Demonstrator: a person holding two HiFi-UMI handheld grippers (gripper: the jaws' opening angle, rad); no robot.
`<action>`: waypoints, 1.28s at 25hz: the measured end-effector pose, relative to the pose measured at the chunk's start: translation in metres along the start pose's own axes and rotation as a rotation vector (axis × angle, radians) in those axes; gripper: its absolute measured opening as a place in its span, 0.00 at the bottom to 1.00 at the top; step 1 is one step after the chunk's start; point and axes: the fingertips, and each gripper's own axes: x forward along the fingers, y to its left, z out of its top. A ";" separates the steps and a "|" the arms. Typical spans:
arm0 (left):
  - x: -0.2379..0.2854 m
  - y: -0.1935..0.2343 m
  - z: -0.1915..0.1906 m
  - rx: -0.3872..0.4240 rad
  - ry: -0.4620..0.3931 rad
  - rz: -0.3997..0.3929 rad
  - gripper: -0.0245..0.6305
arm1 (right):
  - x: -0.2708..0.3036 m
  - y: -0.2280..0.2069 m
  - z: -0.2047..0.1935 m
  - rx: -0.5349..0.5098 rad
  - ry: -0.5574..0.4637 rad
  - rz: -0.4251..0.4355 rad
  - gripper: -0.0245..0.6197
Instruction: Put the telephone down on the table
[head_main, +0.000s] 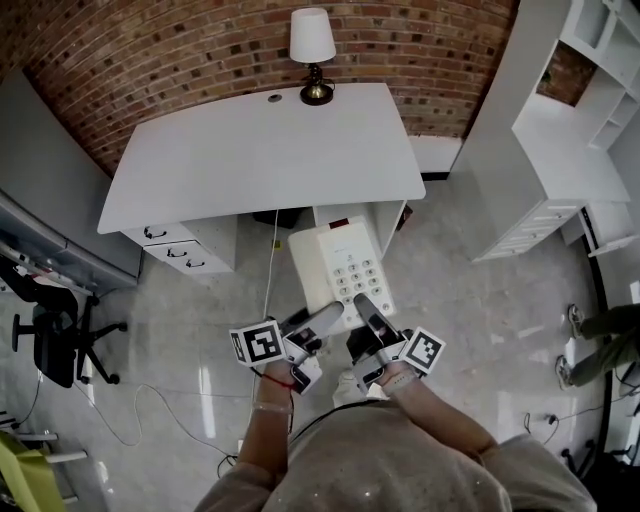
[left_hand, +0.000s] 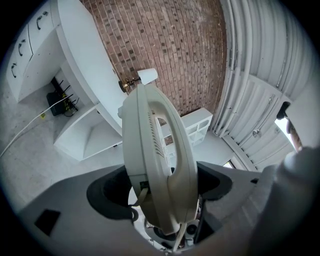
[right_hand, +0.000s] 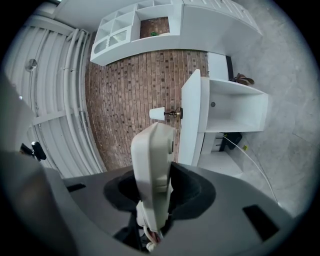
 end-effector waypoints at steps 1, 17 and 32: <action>0.005 0.002 0.004 0.001 -0.002 -0.001 0.61 | 0.004 -0.002 0.006 -0.003 0.001 0.001 0.26; 0.043 0.024 0.032 -0.032 0.000 0.013 0.61 | 0.036 -0.018 0.042 0.010 0.004 -0.028 0.26; 0.083 0.067 0.104 -0.053 0.046 0.021 0.61 | 0.114 -0.042 0.081 0.029 -0.029 -0.053 0.26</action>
